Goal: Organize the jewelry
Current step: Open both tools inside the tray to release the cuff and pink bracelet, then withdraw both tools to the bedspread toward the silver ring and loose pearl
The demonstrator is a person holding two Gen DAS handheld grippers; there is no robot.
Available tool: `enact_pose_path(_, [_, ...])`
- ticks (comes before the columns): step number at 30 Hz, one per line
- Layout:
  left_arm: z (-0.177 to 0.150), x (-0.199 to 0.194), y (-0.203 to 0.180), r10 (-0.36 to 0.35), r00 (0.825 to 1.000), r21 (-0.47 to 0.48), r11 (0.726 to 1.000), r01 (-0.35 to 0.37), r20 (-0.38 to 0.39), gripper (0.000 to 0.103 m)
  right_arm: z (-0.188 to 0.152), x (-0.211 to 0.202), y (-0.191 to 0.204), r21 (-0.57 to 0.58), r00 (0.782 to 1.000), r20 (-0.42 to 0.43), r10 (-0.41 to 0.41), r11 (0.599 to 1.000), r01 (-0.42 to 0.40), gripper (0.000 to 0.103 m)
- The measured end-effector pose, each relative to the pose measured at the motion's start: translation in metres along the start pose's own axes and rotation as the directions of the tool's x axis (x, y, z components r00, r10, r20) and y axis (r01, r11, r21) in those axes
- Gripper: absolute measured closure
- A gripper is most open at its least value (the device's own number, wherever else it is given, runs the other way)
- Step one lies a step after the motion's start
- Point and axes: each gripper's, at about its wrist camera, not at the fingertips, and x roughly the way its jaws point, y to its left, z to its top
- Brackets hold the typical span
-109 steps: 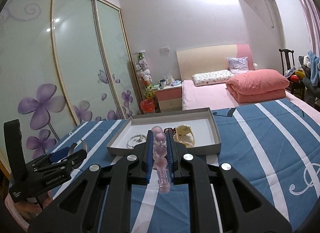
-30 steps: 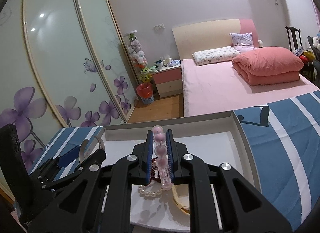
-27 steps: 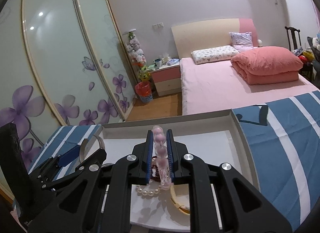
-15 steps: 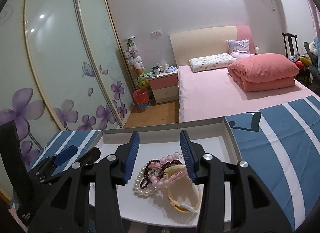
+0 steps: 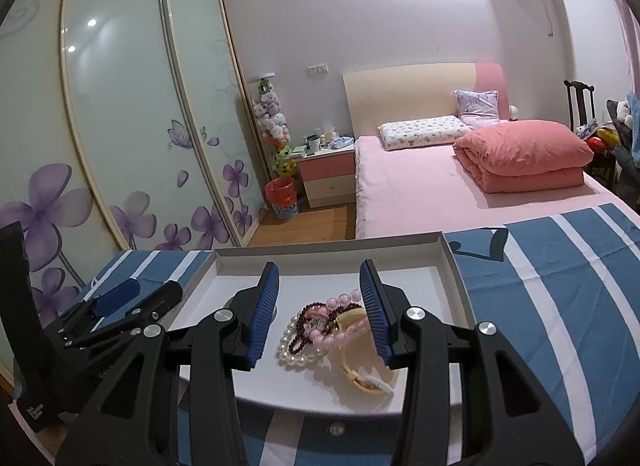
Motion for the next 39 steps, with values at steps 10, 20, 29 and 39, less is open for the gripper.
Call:
enact_pose_path(10, [-0.023, -0.055, 0.004, -0.030, 1.000, -0.013, 0.999, 0.030, -0.002, 0.031, -0.022, -0.039, 0.006, -0.009, 1.000, -0.010, -0.014, 1.000, 0.014, 0.059])
enact_pose_path(20, [-0.068, -0.082, -0.014, -0.093, 0.988, 0.029, 0.995, 0.097, -0.122, 0.028, -0.068, -0.073, -0.011, 0.029, 0.994, -0.094, -0.051, 0.998, 0.054, 0.059])
enact_pose_path(29, [-0.104, -0.060, -0.042, -0.063, 0.954, 0.119, 0.988, 0.101, -0.293, 0.028, -0.084, -0.086, -0.030, 0.083, 0.990, -0.125, -0.070, 0.993, 0.081, 0.059])
enact_pose_path(39, [-0.108, -0.023, -0.051, -0.005, 0.920, 0.114, 0.992, 0.054, -0.392, 0.044, -0.091, -0.087, -0.038, 0.104, 0.987, -0.146, -0.066, 0.991, 0.082, 0.059])
